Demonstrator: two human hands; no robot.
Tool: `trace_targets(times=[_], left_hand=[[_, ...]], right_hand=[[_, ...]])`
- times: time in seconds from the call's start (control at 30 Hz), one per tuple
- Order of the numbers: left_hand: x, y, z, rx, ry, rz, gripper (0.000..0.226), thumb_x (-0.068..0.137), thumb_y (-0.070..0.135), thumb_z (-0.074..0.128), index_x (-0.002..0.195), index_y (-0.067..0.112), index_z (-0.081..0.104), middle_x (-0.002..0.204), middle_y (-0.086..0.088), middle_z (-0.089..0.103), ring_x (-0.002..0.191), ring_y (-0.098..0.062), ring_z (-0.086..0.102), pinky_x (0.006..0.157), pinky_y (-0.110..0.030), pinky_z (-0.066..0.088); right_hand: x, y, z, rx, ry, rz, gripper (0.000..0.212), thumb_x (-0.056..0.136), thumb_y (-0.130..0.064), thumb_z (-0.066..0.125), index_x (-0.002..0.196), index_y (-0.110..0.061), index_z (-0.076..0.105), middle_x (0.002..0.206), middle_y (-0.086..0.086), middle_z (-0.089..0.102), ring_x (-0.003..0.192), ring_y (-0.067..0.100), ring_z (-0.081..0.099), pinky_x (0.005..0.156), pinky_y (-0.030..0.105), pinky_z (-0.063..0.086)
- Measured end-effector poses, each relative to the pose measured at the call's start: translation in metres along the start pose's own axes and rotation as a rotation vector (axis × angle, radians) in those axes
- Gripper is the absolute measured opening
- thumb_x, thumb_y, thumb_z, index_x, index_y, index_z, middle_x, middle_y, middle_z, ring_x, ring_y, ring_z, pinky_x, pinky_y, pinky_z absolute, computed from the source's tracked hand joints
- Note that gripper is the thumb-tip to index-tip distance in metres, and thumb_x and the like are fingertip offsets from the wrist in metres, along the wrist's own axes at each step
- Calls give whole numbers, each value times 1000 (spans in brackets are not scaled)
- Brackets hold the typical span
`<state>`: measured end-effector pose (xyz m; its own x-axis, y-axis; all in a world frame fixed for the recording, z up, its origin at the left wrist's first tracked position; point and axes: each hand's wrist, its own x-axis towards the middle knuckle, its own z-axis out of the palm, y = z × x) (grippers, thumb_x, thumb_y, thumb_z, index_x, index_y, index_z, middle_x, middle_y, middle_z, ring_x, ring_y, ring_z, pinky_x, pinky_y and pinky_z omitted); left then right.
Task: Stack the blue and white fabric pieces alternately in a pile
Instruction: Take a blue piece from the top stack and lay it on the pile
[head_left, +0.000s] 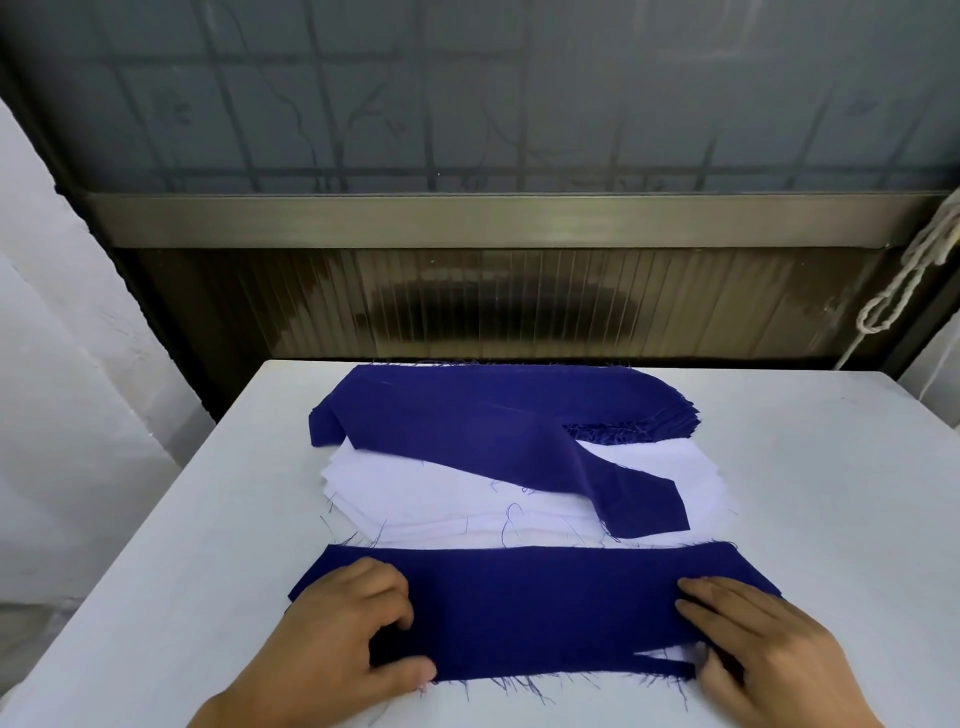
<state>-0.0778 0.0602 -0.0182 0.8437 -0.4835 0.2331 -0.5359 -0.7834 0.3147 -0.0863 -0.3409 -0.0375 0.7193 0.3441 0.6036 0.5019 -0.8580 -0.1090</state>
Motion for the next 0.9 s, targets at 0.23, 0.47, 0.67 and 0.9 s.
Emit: trace_targets(times=[0.23, 0.47, 0.67, 0.9], left_hand=[[20, 11, 13, -38, -40, -26, 26, 88, 53, 52, 77, 31, 61, 90, 24, 51, 85, 5, 48, 71, -13, 42], [17, -5, 11, 72, 39, -219, 25, 84, 33, 68, 67, 32, 50, 75, 21, 46, 70, 1, 45, 59, -12, 37], [51, 3, 3, 96, 107, -287, 16, 76, 24, 78, 72, 25, 62, 77, 16, 56, 67, -4, 54, 55, -16, 43], [131, 40, 34, -25, 97, -44, 52, 91, 32, 59, 140, 20, 48, 146, 6, 45, 132, -11, 40, 108, -20, 25]], right_hand=[[22, -21, 7, 5, -71, 8, 44, 95, -42, 42, 80, -21, 78, 86, -8, 70, 70, 13, 67, 59, 19, 51], [31, -1, 1, -96, -312, 358, 29, 66, -25, 86, 65, -27, 57, 66, -13, 54, 55, 12, 56, 42, 23, 41], [62, -15, 14, 37, -229, 333, 35, 77, -38, 76, 106, -23, 64, 100, -12, 61, 86, 13, 61, 68, 24, 48], [114, -36, 60, 148, -263, 425, 39, 91, -26, 57, 129, -23, 54, 123, -9, 61, 106, 12, 59, 85, 26, 48]])
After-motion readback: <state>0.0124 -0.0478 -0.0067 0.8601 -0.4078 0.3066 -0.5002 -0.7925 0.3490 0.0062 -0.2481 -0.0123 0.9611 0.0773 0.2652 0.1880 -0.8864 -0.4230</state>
